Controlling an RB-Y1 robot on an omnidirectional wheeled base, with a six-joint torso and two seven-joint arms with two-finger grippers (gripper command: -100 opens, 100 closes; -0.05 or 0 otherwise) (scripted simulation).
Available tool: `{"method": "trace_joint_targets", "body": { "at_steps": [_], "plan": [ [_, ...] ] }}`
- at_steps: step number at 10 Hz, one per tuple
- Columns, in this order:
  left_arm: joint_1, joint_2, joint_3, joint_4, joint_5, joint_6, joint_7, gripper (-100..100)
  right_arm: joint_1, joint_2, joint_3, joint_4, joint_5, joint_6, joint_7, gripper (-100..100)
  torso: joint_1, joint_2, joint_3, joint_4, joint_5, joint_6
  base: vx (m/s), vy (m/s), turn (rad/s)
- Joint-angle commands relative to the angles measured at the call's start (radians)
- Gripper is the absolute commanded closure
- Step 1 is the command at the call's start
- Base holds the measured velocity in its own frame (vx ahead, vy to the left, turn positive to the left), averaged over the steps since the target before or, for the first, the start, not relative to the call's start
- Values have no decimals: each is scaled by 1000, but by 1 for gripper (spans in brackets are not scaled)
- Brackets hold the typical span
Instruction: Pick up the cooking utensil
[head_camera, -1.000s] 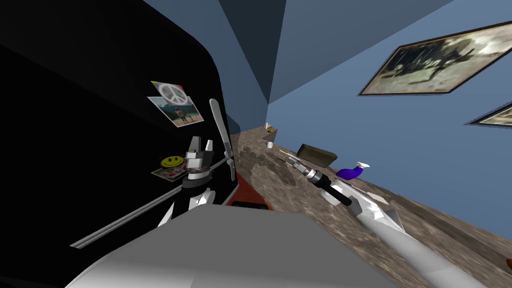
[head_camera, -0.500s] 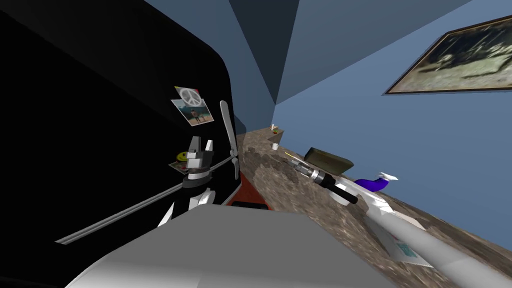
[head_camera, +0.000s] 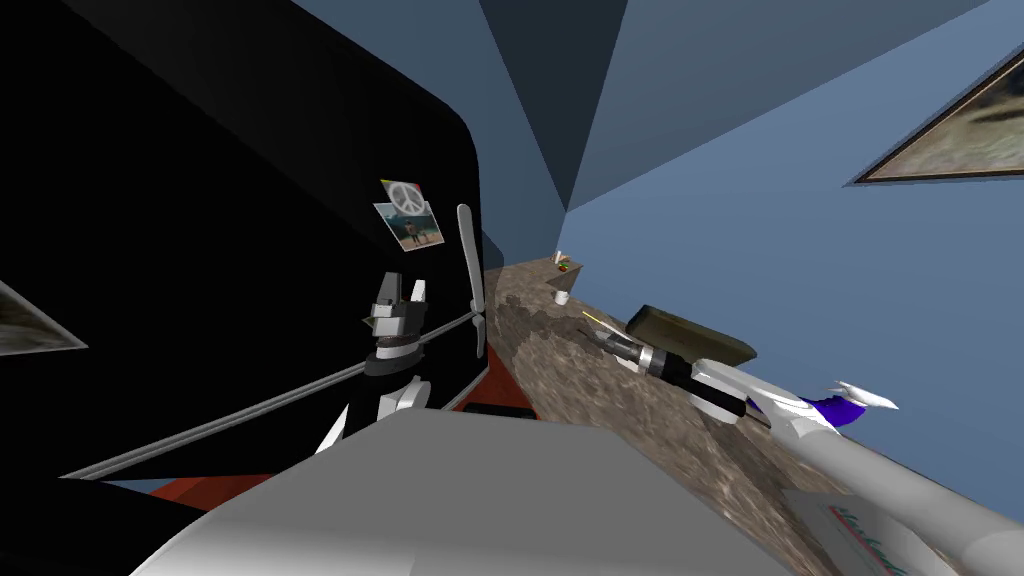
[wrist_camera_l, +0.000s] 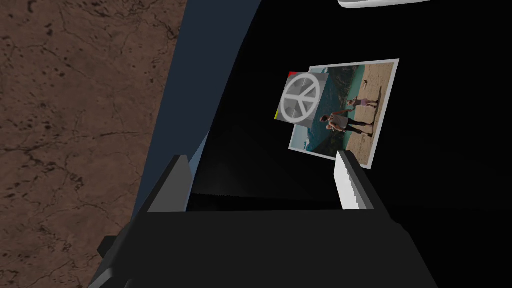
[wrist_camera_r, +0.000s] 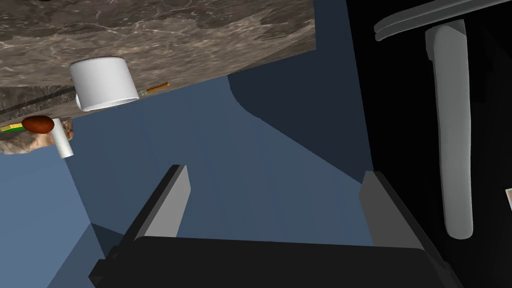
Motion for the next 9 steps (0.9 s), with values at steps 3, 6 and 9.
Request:
{"method": "trace_joint_targets", "body": {
  "at_steps": [3, 6, 9],
  "plan": [
    [0, 0, 0, 0, 0, 0, 0, 0, 22, -105, 65, 100, 53, -21, 29, -100, 0, 0, 0, 0, 0, 0, 44, -24, 234],
    [0, 0, 0, 0, 0, 0, 0, 0, 46, -163, 116, 188, 89, -41, 52, -100, 0, -1, -1, 0, 0, 1, 70, -21, 174],
    [0, 0, 0, 0, 0, 0, 0, 0, 76, -207, 167, 260, 123, -60, 77, -100, 1, 0, 0, 0, 0, 1, 53, -22, 182]
  ]
}}
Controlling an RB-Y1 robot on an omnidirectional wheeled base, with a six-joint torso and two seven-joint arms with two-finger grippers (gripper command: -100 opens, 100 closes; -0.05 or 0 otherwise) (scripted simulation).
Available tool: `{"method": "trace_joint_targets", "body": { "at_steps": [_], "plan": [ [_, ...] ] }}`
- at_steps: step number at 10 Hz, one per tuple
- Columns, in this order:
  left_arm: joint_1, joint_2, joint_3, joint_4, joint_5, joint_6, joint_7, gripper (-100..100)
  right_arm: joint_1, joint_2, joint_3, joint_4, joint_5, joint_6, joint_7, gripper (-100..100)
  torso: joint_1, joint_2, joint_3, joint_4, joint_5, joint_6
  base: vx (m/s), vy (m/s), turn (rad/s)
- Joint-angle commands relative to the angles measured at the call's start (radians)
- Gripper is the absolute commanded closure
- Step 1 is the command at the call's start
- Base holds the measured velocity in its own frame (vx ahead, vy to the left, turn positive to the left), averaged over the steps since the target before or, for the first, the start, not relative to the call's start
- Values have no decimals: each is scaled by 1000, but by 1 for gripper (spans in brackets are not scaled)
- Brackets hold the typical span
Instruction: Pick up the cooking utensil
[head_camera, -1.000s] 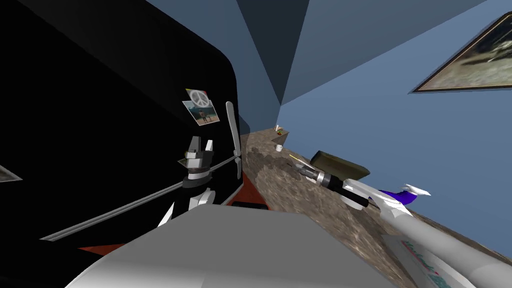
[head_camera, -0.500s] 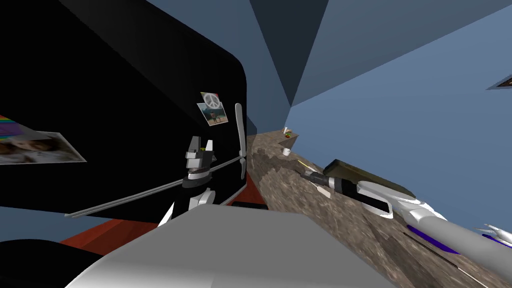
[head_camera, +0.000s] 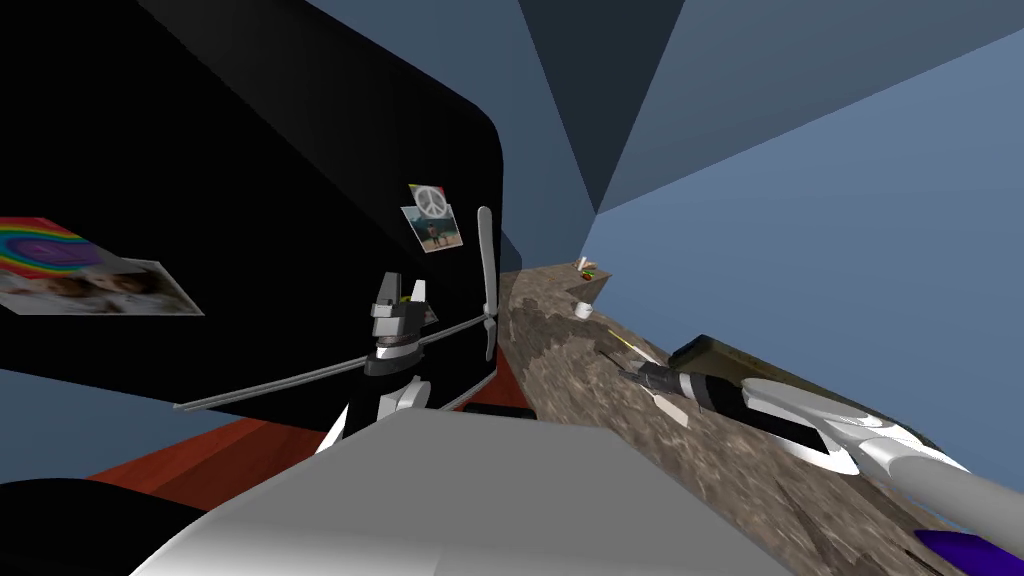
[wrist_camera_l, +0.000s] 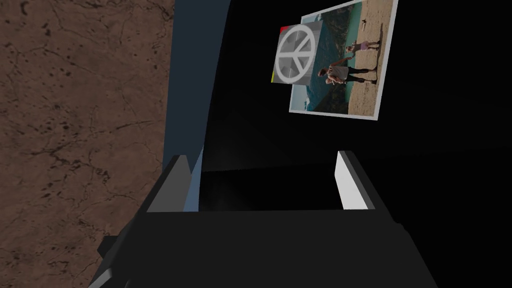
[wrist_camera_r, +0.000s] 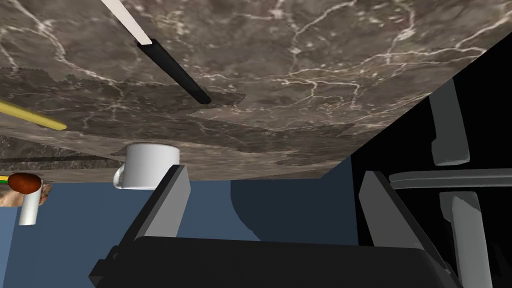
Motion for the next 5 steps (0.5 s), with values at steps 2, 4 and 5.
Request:
{"method": "trace_joint_targets", "body": {
  "at_steps": [2, 4, 5],
  "plan": [
    [0, 0, 0, 0, 0, 0, 0, 0, 48, -45, 24, 45, 11, -16, 26, -100, 1, 1, 0, 0, 0, 1, 56, -14, 89],
    [0, 0, 0, 0, 0, 0, 0, 0, 64, -58, 48, 66, 25, -24, 38, -100, 1, 0, 0, 0, 0, 0, 71, -22, 138],
    [0, 0, 0, 0, 0, 0, 0, 0, 80, -68, 72, 99, 39, -31, 50, -100, 1, 0, 0, 0, 0, 1, 49, -11, 126]
  ]
}}
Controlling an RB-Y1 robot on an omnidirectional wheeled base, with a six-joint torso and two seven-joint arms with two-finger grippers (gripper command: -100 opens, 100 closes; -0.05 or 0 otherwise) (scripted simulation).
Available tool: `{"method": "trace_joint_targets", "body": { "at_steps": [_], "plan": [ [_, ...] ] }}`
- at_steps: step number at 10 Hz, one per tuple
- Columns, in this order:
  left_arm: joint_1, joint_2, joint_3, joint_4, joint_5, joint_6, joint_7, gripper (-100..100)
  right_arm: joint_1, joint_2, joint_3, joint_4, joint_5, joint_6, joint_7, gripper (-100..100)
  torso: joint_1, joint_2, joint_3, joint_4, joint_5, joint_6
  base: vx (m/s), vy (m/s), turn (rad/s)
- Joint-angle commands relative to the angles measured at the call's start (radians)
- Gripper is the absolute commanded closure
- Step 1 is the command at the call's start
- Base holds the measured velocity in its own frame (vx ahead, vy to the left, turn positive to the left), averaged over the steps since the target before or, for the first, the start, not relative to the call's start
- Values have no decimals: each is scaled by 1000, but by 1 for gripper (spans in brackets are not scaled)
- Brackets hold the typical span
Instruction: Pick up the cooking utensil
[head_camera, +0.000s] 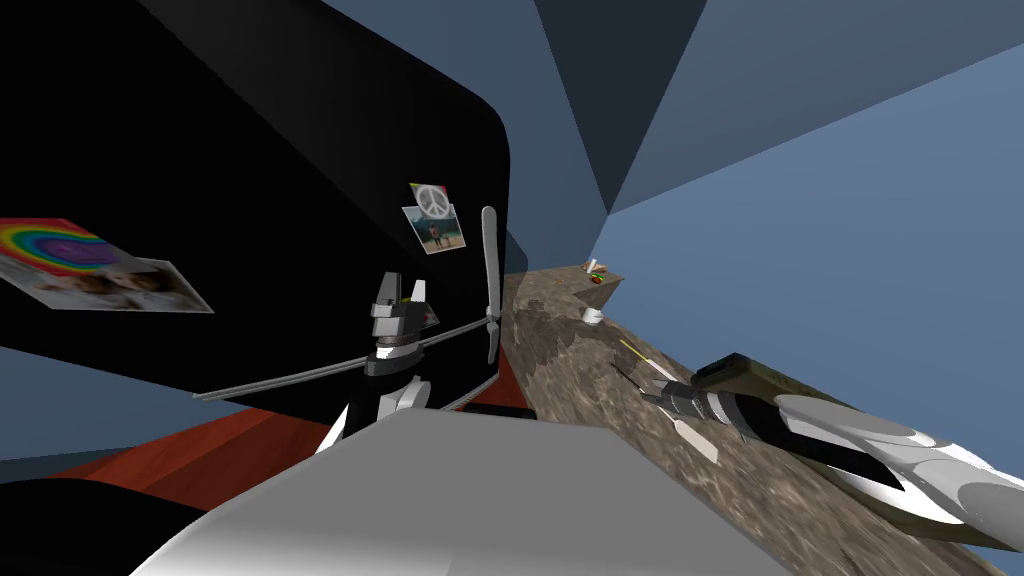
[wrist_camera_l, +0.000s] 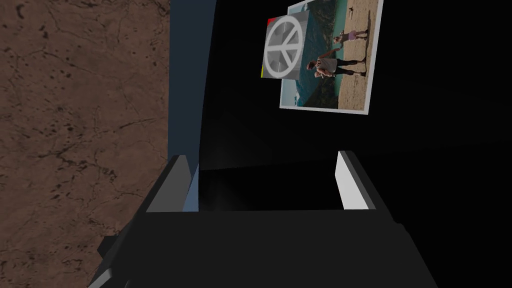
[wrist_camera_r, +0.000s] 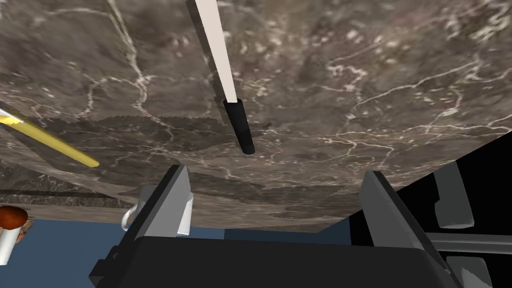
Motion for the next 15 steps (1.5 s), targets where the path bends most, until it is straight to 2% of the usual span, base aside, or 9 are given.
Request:
{"method": "trace_joint_targets", "body": {
  "at_steps": [1, 6, 7, 8, 9, 10, 13, 14, 15],
  "plan": [
    [0, 0, 0, 0, 0, 0, 0, 0, 33, -8, 1, 7, -6, 2, 19, -100, 0, 0, 0, 0, 0, 0, 33, -10, 45],
    [0, 0, 0, 0, 0, 0, 0, 0, 103, -21, 96, 106, 44, -24, 68, -100, 0, 0, 0, 0, 0, 0, 52, -11, 94],
    [0, 0, 0, 0, 0, 0, 0, 0, 87, -22, 87, 88, 43, -18, 55, -100, 1, 1, 1, 0, 0, 1, 16, 3, 12],
    [0, 0, 0, 0, 0, 0, 0, 0, 88, -22, 90, 88, 46, -15, 53, 0, 2, 2, 1, 1, 0, 1, 0, 0, 0],
    [0, 0, 0, 0, 0, 0, 0, 0, 56, 6, 83, 138, 77, -42, 47, -100, 2, 3, 2, 1, 0, 1, -32, 7, 97],
    [0, 0, 0, 0, 0, 0, 0, 0, 56, 6, 83, 144, 77, -42, 47, -100, 2, 5, 3, 1, 0, 0, -44, 9, 67],
    [0, 0, 0, 0, 0, 0, 0, 0, -6, 63, 70, 226, 140, -96, 36, -100, 3, 7, 4, 2, 1, 1, -49, 14, 88],
    [0, 0, 0, 0, 0, 0, 0, 0, -6, 63, 70, 256, 140, -96, 36, -100, 2, 7, 4, 2, 0, 0, -43, 7, 51],
    [0, 0, 0, 0, 0, 0, 0, 0, -37, 91, 63, 294, 171, -123, 30, -100, 2, 7, 4, 2, 1, 1, -60, 20, 86]
  ]
}}
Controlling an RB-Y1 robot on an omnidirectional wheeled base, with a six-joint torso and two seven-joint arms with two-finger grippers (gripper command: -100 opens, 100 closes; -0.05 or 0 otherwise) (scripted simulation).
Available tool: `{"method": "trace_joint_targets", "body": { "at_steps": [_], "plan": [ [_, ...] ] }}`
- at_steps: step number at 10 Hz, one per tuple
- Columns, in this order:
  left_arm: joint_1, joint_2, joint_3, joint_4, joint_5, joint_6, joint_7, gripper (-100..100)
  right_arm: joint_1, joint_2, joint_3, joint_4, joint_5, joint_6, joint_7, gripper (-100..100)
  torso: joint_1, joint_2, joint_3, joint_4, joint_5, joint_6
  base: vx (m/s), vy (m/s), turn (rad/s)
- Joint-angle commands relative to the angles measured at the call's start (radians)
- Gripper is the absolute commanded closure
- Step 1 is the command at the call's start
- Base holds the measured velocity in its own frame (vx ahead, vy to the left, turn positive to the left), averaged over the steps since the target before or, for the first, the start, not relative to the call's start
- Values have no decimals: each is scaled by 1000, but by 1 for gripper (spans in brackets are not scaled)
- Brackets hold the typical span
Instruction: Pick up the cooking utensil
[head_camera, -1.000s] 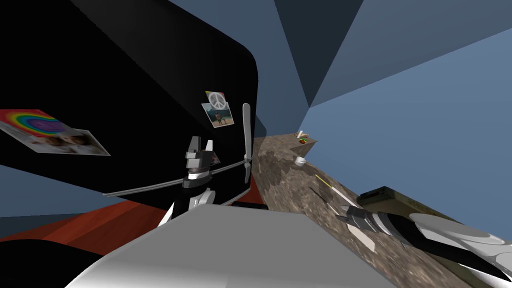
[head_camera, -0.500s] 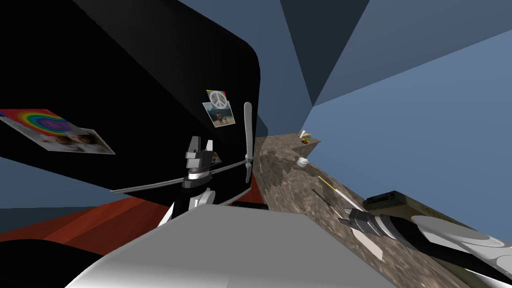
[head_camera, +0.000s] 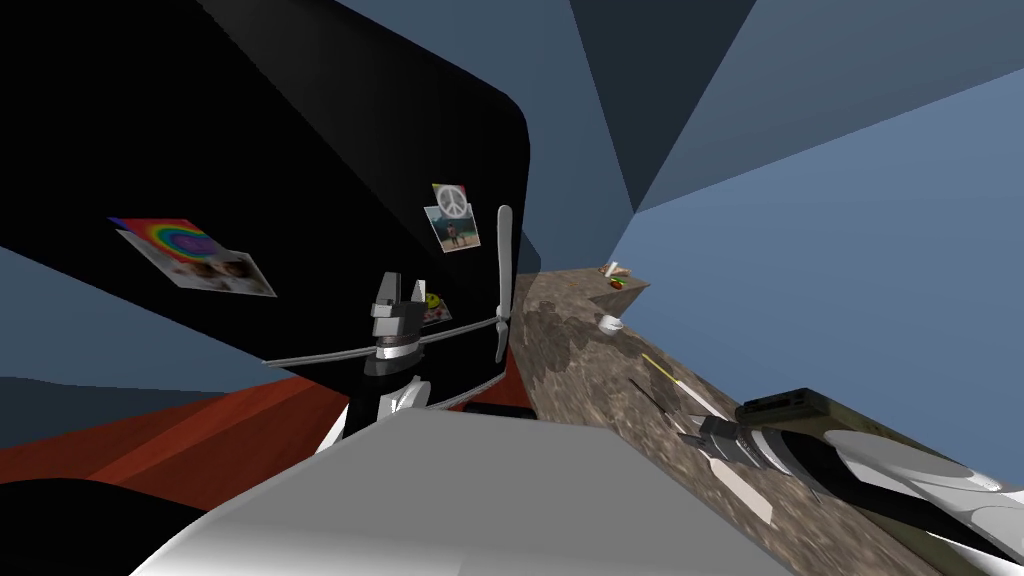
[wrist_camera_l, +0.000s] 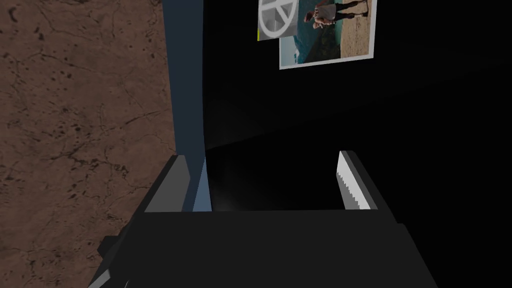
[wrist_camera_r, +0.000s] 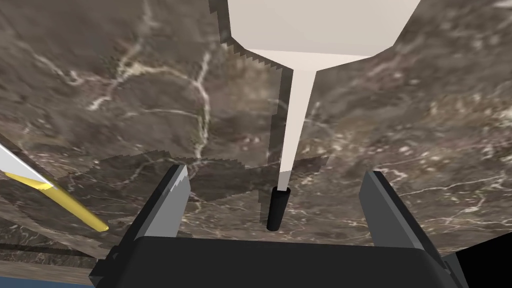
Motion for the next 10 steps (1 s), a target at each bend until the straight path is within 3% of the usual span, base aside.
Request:
{"method": "trace_joint_targets", "body": {
  "at_steps": [1, 6, 7, 9, 10],
  "plan": [
    [0, 0, 0, 0, 0, 0, 0, 0, -10, 13, -5, 38, 13, -13, -1, -100, 0, 0, 0, 0, 0, 0, -49, 16, 52],
    [0, 0, 0, 0, 0, 0, 0, 0, -104, 98, -26, 178, 107, -94, -18, -100, 0, -1, 0, 0, 0, 1, -45, 15, 76],
    [0, 0, 0, 0, 0, 0, 0, 0, -104, 98, -26, 205, 107, -94, -18, -100, 0, -1, 0, 0, 0, 0, -36, 13, 58],
    [0, 0, 0, 0, 0, 0, 0, 0, -167, 155, -39, 284, 170, -147, -30, -100, 0, -1, 0, 0, 0, 0, -62, 21, 134],
    [0, 0, 0, 0, 0, 0, 0, 0, -167, 155, -39, 317, 170, -147, -30, -100, 0, 0, 0, 0, 0, 0, -53, 24, 53]
  ]
}}
